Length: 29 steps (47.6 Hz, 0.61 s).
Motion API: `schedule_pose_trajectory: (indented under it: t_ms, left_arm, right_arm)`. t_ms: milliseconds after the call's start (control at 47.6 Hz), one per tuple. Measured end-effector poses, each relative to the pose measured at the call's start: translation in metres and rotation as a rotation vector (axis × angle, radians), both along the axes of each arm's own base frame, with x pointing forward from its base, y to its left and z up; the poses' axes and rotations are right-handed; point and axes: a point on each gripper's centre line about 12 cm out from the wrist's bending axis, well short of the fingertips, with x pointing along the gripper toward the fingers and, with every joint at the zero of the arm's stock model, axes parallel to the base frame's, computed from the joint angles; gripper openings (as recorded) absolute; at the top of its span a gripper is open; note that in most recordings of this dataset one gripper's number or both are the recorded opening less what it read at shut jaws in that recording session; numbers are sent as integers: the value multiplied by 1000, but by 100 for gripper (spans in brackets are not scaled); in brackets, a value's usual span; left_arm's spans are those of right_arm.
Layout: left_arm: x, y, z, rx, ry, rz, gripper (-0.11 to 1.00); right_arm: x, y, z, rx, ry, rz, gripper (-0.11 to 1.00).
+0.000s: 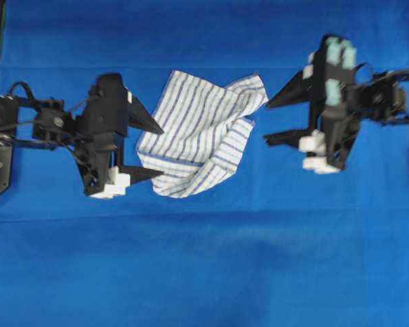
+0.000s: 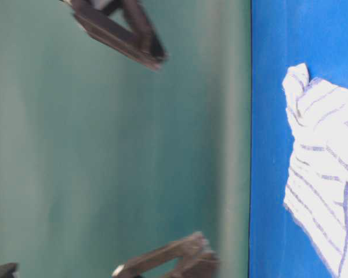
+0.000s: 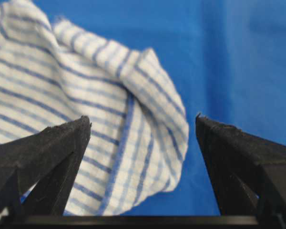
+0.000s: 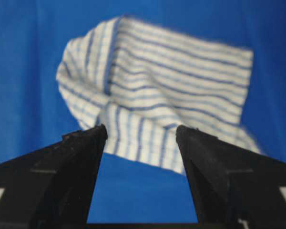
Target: Lift the towel with both arms.
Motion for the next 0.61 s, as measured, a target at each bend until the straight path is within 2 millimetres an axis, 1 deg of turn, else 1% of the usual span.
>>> schedule_pose_trajectory:
  t_ms: [231,273,357,462,609]
  left_arm:
    - [0,-5,-50,1,98,-13,90]
    - [-1,-5,-61,2,124,-13,90]
    - [-2,-5,-76,4,158,-14,90]
    - [-4,-5,-97,3,203,-10,90]
    - [-4,-5,-118,1,233,-8,90]
  right_arm:
    - [23,15,-51,17,67,43,64]
    - [26,16,-61,18,84,47,64]
    - [32,16,-82,20,116,48,64]
    - [39,16,-102,22,136,50,64]
    - [44,17,-130,25,170,53,64]
